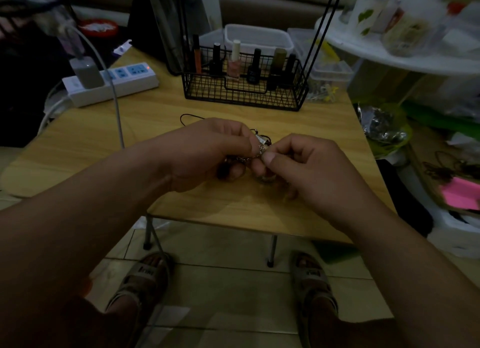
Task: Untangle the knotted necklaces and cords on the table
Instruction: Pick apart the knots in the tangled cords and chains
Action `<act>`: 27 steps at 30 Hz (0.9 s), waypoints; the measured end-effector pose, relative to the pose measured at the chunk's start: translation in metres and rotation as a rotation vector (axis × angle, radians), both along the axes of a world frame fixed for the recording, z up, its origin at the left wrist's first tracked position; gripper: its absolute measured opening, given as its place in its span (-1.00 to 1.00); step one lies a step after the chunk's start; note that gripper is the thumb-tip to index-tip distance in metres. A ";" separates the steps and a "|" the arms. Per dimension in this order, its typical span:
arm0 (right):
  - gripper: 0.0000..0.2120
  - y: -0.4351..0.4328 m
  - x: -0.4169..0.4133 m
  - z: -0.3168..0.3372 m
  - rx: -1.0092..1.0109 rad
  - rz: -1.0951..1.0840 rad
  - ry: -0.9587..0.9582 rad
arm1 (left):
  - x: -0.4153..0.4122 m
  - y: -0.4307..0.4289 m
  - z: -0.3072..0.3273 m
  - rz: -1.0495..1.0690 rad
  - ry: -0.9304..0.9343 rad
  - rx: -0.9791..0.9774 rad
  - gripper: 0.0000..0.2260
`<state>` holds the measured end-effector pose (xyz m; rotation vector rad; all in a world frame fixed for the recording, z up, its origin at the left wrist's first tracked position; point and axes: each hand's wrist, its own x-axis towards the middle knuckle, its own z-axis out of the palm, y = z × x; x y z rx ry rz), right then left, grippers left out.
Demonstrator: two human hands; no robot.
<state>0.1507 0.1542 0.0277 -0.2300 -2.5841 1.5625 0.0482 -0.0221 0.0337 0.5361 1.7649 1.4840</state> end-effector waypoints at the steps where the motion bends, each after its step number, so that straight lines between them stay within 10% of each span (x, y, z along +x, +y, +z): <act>1: -0.91 -0.001 0.000 0.000 -0.031 -0.002 0.001 | 0.000 0.000 0.000 0.002 0.000 0.006 -0.94; 27: -0.89 -0.006 -0.010 -0.016 0.138 -0.017 -0.020 | 0.007 0.000 -0.003 0.046 0.256 -0.202 -0.95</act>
